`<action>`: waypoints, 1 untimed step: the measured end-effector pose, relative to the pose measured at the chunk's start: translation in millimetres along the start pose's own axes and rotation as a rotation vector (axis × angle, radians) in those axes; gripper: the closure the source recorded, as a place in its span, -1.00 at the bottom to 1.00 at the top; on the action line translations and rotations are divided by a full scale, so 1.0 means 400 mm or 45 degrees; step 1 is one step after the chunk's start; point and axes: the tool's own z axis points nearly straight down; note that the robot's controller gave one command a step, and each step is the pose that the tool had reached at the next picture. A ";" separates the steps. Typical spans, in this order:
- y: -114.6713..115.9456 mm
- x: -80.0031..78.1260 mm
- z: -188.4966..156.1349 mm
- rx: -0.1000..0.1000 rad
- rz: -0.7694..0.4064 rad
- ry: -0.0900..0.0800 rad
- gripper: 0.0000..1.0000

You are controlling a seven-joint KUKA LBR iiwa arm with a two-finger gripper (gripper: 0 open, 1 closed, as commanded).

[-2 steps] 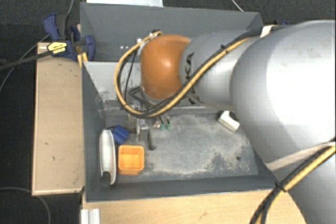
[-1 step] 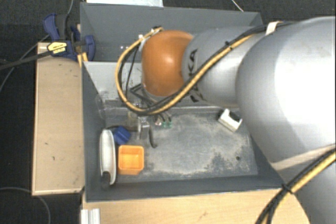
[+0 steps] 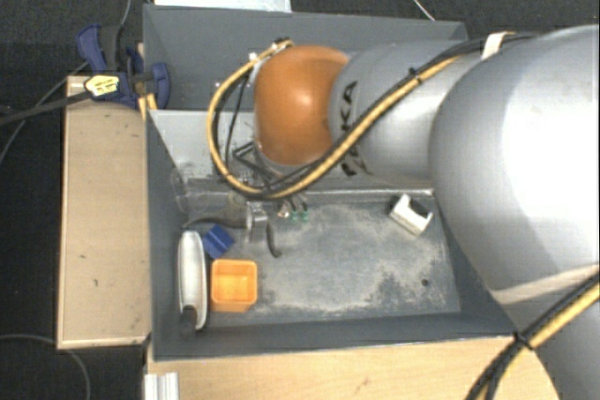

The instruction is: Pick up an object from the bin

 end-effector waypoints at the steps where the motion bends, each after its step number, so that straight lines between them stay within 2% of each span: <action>1: -0.001 0.004 -0.019 0.001 0.001 0.007 1.00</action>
Offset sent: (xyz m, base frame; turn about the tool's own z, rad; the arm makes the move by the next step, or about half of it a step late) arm 0.0002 0.0001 0.0057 0.0000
